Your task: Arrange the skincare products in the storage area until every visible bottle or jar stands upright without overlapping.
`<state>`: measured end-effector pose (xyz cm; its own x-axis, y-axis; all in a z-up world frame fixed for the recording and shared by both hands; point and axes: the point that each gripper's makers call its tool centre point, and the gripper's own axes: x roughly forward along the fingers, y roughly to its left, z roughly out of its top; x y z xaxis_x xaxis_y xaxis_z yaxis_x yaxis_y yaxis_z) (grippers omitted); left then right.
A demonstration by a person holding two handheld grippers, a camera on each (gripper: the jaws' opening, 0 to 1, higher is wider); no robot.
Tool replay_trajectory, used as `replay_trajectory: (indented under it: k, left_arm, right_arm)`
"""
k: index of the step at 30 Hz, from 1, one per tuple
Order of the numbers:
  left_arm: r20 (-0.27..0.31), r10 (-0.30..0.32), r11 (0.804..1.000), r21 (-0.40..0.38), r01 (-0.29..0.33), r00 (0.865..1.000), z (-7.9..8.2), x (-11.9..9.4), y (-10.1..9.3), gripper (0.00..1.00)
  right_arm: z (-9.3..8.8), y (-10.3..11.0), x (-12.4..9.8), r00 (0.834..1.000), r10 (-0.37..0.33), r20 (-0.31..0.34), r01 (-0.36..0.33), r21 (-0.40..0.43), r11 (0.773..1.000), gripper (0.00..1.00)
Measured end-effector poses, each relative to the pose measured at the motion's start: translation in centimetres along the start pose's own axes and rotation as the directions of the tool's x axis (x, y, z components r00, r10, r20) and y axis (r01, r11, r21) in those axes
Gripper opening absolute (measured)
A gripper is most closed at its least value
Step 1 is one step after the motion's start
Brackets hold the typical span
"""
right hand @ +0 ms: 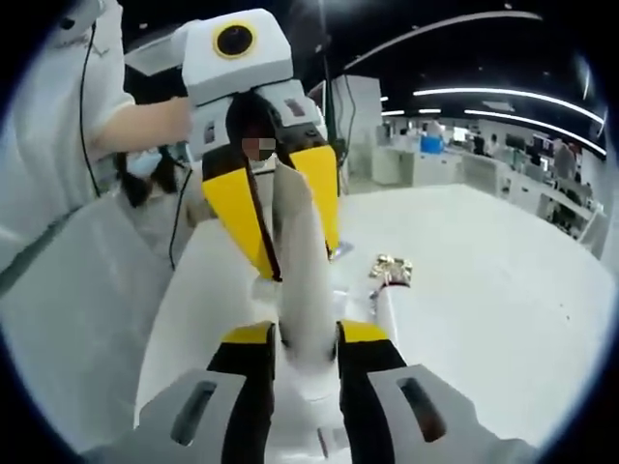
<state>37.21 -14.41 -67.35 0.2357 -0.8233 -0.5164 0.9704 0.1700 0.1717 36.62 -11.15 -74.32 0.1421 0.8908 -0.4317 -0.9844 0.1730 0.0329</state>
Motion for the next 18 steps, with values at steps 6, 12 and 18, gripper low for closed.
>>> replay_trajectory:
  k: [6, 12, 18]
  left_arm:
    - [0.010, 0.030, 0.999, -0.036, -0.030, 0.999, 0.1, -0.6, 0.3, 0.29]
    - [0.007, 0.061, 0.994, -0.095, -0.060, 0.998, 0.3, -1.6, -0.3, 0.37]
    - [-0.006, 0.124, 0.962, -0.244, -0.122, 0.992, -0.3, -2.7, -0.7, 0.53]
  right_arm:
    - [0.1, -0.1, -0.2, 1.000, -0.027, -0.007, 0.027, 0.019, 0.999, 0.38]
    - [0.3, -0.3, -0.8, 0.997, -0.074, -0.013, 0.075, 0.049, 0.996, 0.52]
    - [0.5, 0.2, -1.9, 0.994, -0.106, -0.012, 0.107, 0.071, 0.992, 0.59]
